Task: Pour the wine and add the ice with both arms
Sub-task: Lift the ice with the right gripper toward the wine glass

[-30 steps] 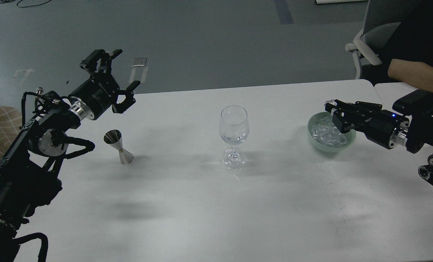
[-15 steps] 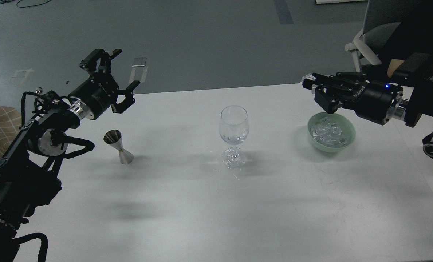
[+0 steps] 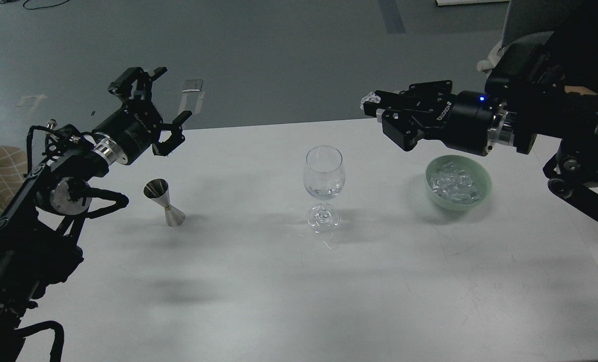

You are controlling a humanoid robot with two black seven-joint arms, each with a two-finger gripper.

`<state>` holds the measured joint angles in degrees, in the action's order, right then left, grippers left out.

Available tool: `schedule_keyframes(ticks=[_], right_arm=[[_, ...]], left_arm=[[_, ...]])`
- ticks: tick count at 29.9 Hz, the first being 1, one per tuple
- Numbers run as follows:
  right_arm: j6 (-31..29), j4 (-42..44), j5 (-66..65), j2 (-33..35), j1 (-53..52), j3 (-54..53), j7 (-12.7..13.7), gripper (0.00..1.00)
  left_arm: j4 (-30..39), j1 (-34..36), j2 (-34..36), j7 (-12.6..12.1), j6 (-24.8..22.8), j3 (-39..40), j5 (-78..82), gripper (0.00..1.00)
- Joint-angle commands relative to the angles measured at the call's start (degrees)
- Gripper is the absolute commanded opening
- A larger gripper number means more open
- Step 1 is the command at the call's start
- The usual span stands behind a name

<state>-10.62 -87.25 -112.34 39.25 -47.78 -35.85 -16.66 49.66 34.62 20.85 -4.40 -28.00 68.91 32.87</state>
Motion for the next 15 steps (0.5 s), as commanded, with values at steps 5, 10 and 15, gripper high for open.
schedule_keyframes(ticks=[5, 10, 15], right_arm=[[-2.21, -0.03, -2.18, -3.3, -0.21, 1.13, 0.05, 0.09], [-2.3, -0.2, -2.27, -4.53, -2.49, 3.95, 0.13, 0.09], [-2.48, -0.47, -2.18, -4.62, -4.34, 7.11, 0.13, 0.09]], left_arm=[[0.0, -0.08, -0.2, 0.0, 0.0, -0.01, 0.0, 0.98], [0.08, 0.01, 0.15, 0.0, 0.0, 0.08, -0.18, 0.98], [0.08, 0.19, 0.5, 0.0, 0.0, 0.26, -0.18, 0.98]])
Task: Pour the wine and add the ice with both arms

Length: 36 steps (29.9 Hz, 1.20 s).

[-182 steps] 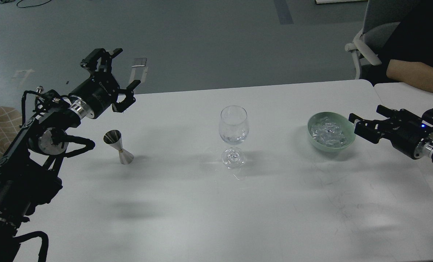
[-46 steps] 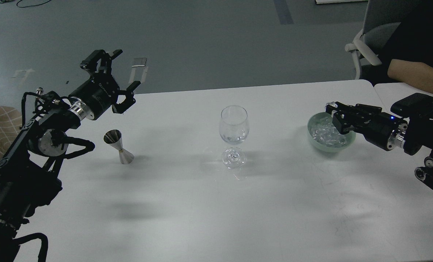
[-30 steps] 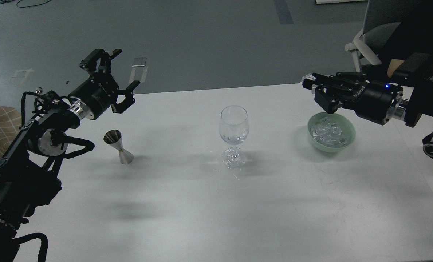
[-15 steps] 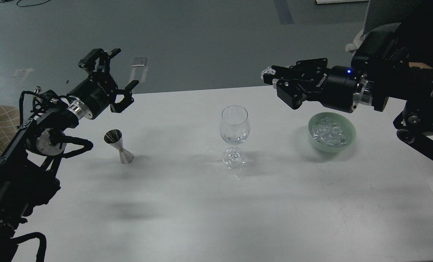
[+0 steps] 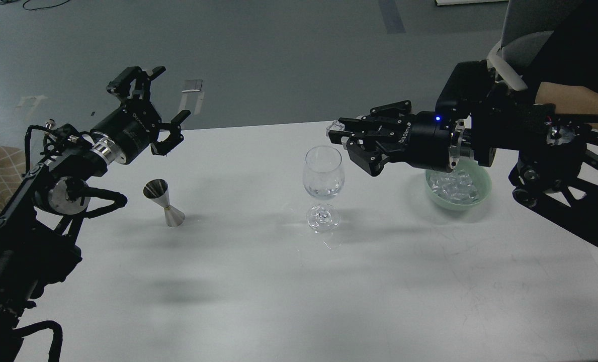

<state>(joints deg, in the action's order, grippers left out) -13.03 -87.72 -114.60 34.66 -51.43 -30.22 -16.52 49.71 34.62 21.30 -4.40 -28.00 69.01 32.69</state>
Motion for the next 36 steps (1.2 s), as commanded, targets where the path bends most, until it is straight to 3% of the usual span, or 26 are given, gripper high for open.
schedule_keyframes(ticks=[1, 12, 19, 36], right_arm=[[-0.06, 0.01, 0.08, -0.03, -0.69, 1.48, 0.0, 0.09], [-2.26, 0.01, 0.08, -0.03, -1.04, 1.83, 0.26, 0.1], [-2.26, 0.1, 0.08, -0.03, -0.95, 1.83, 0.35, 0.18], [-3.23, 0.18, 0.17, -1.17, -0.34, 2.01, 0.35, 0.24]], left_arm=[[0.04, 0.19, 0.06, 0.0, 0.0, 0.16, 0.0, 0.98], [1.0, 0.01, -0.03, 0.0, 0.0, 0.34, 0.0, 0.98], [1.0, 0.1, -0.03, 0.0, 0.0, 0.43, 0.0, 0.98], [1.0, 0.1, -0.12, 0.0, 0.0, 0.43, 0.0, 0.98]])
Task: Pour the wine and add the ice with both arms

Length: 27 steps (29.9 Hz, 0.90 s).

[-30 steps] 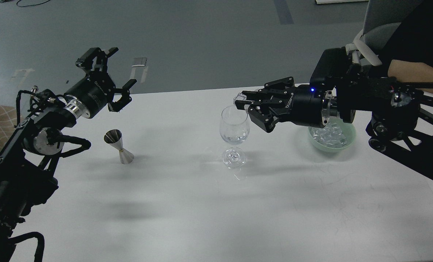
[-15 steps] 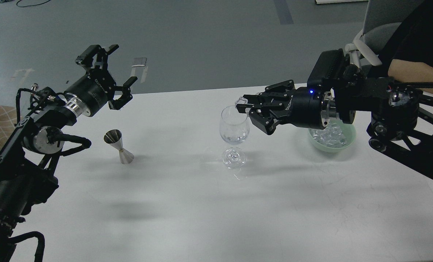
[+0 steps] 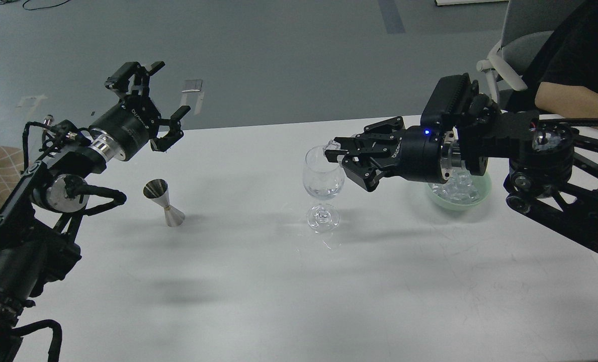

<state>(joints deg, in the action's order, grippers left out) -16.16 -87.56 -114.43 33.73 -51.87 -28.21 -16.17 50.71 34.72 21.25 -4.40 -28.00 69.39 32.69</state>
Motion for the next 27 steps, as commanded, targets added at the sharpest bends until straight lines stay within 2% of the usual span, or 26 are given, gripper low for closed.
schedule_keyframes(ticks=[1, 11, 18, 27], right_arm=[[-0.1, 0.02, 0.0, -0.24, 0.19, 0.0, 0.0, 0.25], [-0.01, 0.02, 0.0, -0.42, 0.28, 0.0, 0.0, 0.33], [-0.01, 0.11, -0.09, -1.56, 0.45, -0.09, 0.0, 0.43], [0.08, 0.1, 0.17, -1.3, 0.01, -1.93, 0.0, 0.47]], left_arm=[[0.0, 0.0, -0.07, 0.0, 0.0, 0.04, 0.0, 0.98], [0.0, 0.0, -0.25, 0.0, 0.0, 0.04, 0.0, 0.98], [0.0, 0.0, 0.1, 0.0, 0.0, 0.04, 0.0, 0.98], [0.0, 0.09, 0.19, 0.0, 0.0, 0.04, 0.0, 0.98]])
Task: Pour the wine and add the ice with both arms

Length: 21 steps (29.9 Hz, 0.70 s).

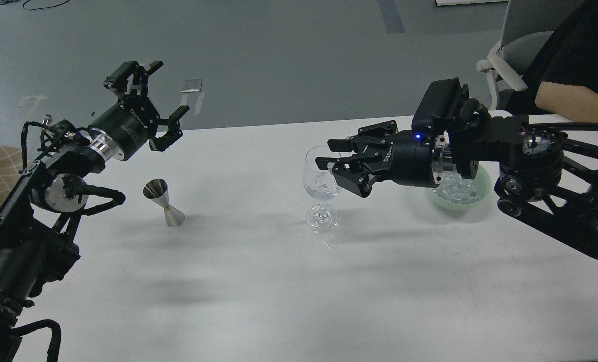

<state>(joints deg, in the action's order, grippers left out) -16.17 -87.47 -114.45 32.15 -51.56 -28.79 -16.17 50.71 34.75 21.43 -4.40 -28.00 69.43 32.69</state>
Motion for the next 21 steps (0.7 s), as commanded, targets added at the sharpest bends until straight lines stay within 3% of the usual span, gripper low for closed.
schedule_keyframes(ticks=[1, 4, 6, 8, 12, 21], right_arm=[[0.09, 0.02, 0.28, 0.28, -0.38, -1.96, 0.0, 0.47], [0.0, 0.63, 0.89, 0.46, -0.38, -5.65, 0.0, 0.58], [0.0, 1.33, 1.33, 0.46, -0.65, -8.29, -0.09, 0.71], [0.0, 3.17, 4.3, 0.11, -0.56, -12.76, -0.18, 0.98], [0.09, 8.09, 9.67, -0.16, -0.82, -17.87, -0.44, 1.0], [0.97, 32.67, 16.35, -8.4, -10.21, -23.33, -0.62, 1.0]], left_arm=[[0.0, 0.05, 0.01, 0.0, 0.0, 0.0, 0.0, 0.98], [0.0, 0.05, 0.1, 0.0, 0.0, 0.0, 0.0, 0.98], [0.0, 0.05, 0.1, 0.0, 0.0, 0.0, 0.0, 0.98], [0.09, -0.04, 0.36, 0.0, 0.0, 0.0, 0.0, 0.98], [0.0, 0.05, 0.28, 0.0, 0.0, 0.0, 0.0, 0.98], [-0.44, 0.4, -0.16, 0.0, 0.0, 0.0, -0.52, 0.98]])
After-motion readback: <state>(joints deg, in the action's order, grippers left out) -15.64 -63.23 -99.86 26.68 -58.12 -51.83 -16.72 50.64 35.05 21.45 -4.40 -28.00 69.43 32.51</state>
